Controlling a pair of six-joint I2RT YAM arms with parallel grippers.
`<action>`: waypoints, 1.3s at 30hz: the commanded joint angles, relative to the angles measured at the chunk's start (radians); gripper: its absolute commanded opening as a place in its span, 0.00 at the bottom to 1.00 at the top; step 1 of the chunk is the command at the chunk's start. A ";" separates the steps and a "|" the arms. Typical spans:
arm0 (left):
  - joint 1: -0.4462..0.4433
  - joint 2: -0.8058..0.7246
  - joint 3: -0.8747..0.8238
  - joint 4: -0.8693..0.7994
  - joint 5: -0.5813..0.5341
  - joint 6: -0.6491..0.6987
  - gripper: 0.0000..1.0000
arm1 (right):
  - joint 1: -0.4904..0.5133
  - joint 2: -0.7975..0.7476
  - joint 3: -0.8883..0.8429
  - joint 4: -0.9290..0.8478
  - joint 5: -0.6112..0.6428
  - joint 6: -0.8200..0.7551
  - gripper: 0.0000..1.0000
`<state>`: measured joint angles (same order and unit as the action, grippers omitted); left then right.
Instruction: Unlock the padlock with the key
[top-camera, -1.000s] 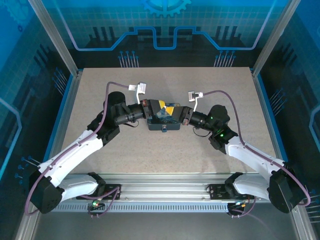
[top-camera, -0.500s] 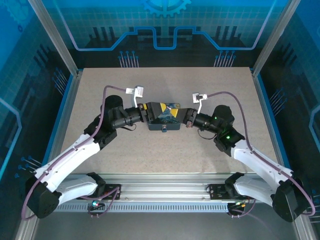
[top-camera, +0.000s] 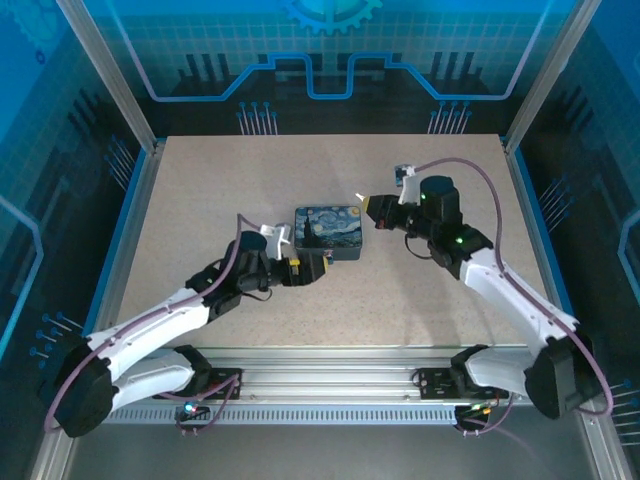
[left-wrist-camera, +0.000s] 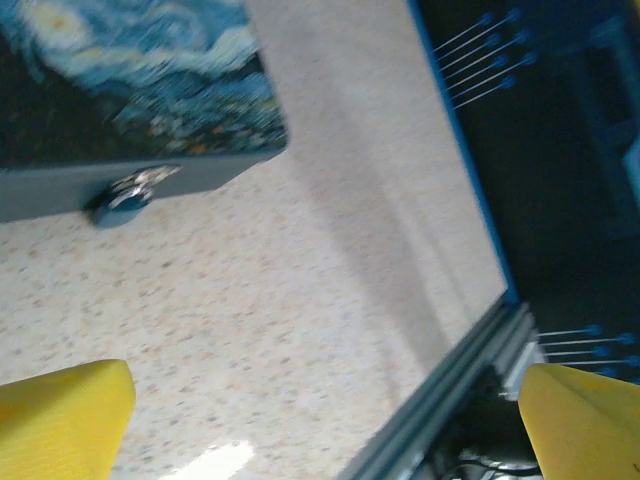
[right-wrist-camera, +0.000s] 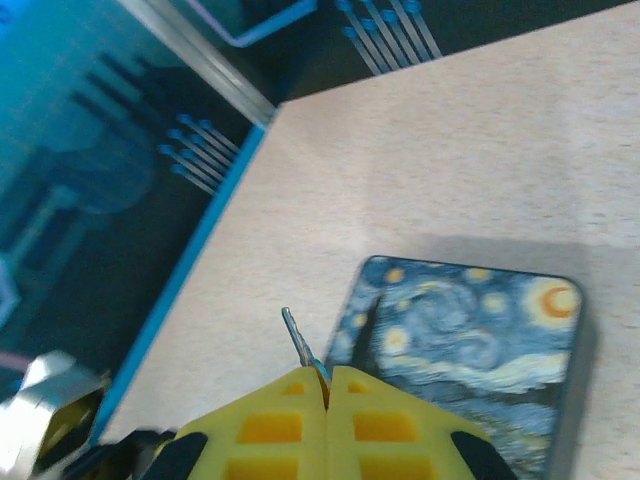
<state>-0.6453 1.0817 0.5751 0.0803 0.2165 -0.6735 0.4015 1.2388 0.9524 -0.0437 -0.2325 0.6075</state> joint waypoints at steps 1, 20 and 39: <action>-0.022 0.055 -0.008 0.121 -0.088 0.069 0.99 | -0.025 0.103 0.074 -0.069 0.075 -0.108 0.00; -0.095 0.500 -0.042 0.637 -0.280 0.177 0.99 | -0.044 0.638 0.489 -0.128 0.107 -0.210 0.00; -0.101 0.781 -0.014 0.957 -0.271 0.207 0.99 | -0.029 0.778 0.559 -0.183 0.093 -0.268 0.00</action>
<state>-0.7372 1.8263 0.5415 0.9489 -0.0532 -0.4896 0.3702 1.9915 1.4796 -0.1944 -0.1345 0.3737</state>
